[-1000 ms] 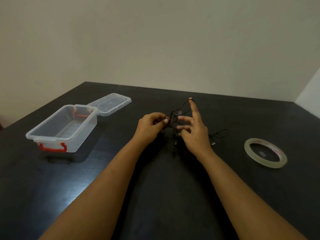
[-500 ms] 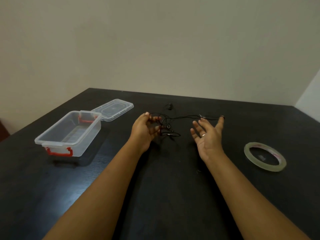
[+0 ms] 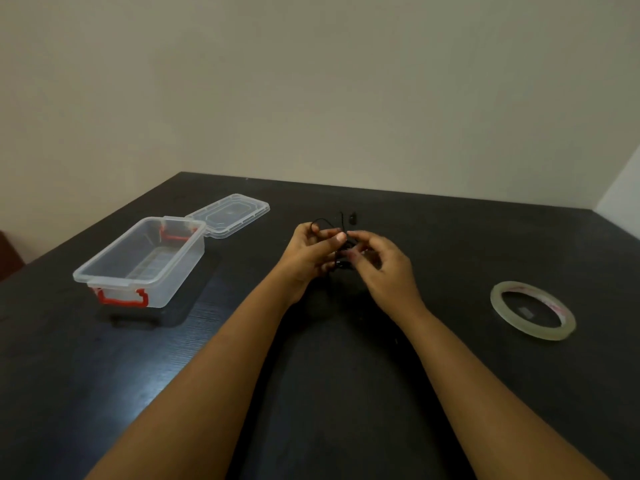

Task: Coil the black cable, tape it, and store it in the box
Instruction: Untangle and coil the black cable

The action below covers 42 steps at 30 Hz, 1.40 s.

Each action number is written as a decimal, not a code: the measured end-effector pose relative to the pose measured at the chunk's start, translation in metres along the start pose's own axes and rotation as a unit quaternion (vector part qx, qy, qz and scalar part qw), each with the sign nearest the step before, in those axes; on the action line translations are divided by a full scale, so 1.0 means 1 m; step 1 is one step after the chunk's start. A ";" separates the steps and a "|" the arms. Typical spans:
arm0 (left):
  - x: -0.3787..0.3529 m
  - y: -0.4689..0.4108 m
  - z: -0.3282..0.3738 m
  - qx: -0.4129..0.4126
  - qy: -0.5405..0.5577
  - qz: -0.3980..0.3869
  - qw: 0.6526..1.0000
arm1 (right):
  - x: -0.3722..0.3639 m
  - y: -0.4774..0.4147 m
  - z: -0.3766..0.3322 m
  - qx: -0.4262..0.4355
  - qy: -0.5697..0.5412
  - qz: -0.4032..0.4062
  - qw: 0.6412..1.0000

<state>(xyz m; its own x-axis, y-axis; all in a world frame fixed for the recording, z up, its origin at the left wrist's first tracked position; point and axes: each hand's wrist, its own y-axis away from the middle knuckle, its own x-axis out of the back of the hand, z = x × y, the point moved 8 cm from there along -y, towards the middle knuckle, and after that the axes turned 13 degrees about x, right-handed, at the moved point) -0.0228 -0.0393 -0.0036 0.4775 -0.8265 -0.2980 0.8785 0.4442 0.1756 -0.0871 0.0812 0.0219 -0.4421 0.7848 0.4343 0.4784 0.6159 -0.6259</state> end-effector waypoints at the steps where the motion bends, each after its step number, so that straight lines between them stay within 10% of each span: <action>1: -0.001 0.001 0.001 -0.003 0.008 -0.008 1.000 | -0.005 0.001 0.002 0.000 0.023 -0.026 0.999; 23: 0.000 0.005 0.007 -0.039 -0.068 0.046 0.996 | 0.003 0.000 0.015 -0.045 -0.016 0.039 0.998; 32: 0.036 0.013 0.025 -0.116 -0.349 0.302 0.879 | 0.047 0.016 0.046 -0.194 -0.300 0.316 0.879; 42: -0.012 0.022 0.032 -0.273 -0.503 0.272 0.774 | 0.029 0.008 0.037 -0.194 -0.469 0.259 0.822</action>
<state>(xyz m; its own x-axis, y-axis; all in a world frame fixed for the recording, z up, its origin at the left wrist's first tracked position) -0.0100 -0.0304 0.0334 0.7684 -0.1952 0.6095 0.5564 0.6743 -0.4856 -0.1242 0.1056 0.0056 -0.4066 0.6629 -0.6286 0.9120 0.3351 -0.2366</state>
